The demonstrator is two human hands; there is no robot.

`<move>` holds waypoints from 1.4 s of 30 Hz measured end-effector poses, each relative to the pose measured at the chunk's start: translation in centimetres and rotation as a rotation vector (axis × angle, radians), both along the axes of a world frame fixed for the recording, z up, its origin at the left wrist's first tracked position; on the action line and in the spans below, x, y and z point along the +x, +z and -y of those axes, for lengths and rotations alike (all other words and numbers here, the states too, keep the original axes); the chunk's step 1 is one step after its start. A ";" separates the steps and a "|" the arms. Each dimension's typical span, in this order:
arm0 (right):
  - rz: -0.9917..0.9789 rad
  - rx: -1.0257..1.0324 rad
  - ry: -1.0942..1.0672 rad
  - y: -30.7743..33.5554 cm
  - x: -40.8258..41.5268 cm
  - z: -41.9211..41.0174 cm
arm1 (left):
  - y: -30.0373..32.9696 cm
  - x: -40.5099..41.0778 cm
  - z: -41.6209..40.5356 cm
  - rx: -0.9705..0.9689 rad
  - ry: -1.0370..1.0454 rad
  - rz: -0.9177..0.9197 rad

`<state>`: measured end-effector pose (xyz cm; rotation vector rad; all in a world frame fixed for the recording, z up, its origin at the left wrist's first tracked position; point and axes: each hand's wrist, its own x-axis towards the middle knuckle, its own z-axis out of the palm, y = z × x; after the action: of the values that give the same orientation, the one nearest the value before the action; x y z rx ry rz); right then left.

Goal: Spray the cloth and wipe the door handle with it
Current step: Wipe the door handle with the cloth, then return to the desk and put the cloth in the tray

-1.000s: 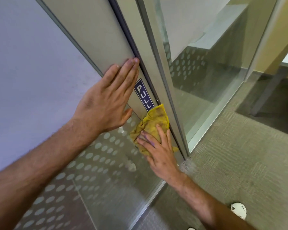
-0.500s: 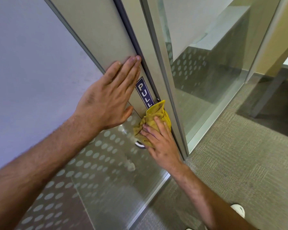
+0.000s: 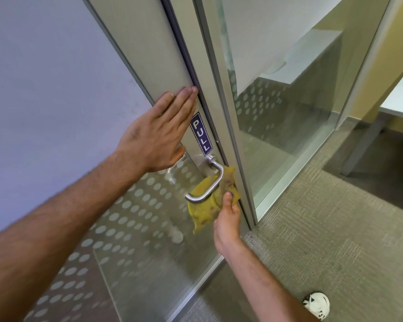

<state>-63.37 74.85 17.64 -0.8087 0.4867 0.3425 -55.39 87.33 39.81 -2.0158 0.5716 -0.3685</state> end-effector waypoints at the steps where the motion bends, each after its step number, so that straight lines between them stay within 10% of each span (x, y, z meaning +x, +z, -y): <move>1: -0.040 0.026 0.053 0.0 -0.2 0.8 | 0.1 -0.1 0.0 -0.012 0.004 -0.016; 24: 0.498 -0.215 0.475 11.4 1.6 18.3 | -6.7 -10.7 9.4 -1.738 0.238 -0.714; 42: 0.478 -0.544 0.379 13.7 8.8 46.3 | -9.4 2.0 37.2 -2.424 0.125 -1.002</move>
<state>-54.54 28.52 31.33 -1.4751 -0.0393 0.3534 -53.38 50.18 30.42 -4.6300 0.4274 0.5186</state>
